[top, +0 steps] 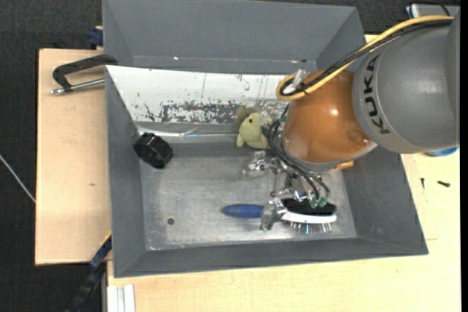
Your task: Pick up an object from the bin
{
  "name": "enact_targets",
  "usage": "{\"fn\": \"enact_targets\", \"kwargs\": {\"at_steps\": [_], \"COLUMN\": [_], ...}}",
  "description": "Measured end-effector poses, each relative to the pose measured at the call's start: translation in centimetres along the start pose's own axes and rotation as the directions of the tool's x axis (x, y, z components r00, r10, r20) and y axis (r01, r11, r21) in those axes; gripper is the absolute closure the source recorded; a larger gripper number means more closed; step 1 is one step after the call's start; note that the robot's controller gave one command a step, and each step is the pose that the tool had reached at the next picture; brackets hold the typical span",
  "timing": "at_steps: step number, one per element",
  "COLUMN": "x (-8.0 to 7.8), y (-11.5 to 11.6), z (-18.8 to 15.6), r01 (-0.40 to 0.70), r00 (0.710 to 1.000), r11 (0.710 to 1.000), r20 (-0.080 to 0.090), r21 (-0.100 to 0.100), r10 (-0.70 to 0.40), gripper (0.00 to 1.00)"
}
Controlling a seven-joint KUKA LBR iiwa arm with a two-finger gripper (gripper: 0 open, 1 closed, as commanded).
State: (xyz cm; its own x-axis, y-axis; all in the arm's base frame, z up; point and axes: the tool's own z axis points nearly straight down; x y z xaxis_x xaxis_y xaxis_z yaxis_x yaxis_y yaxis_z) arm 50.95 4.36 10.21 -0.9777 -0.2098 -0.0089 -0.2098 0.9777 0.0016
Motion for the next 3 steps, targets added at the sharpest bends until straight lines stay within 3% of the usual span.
{"fn": "enact_targets", "kwargs": {"at_steps": [1,2,3], "x": [2.2,3.1,3.0], "y": [-7.0,-7.3,-7.2], "z": [0.1,3.0,2.8], "r01": [-0.041,-0.116,-0.115], "r00": [0.999,0.993,0.993], "r11": [0.999,0.993,0.993], "r20": [-0.008,-0.009,-0.006], "r21": [0.004,0.0,0.001], "r10": [0.041,0.116,0.115], "gripper": [0.0,0.0,0.0]}}
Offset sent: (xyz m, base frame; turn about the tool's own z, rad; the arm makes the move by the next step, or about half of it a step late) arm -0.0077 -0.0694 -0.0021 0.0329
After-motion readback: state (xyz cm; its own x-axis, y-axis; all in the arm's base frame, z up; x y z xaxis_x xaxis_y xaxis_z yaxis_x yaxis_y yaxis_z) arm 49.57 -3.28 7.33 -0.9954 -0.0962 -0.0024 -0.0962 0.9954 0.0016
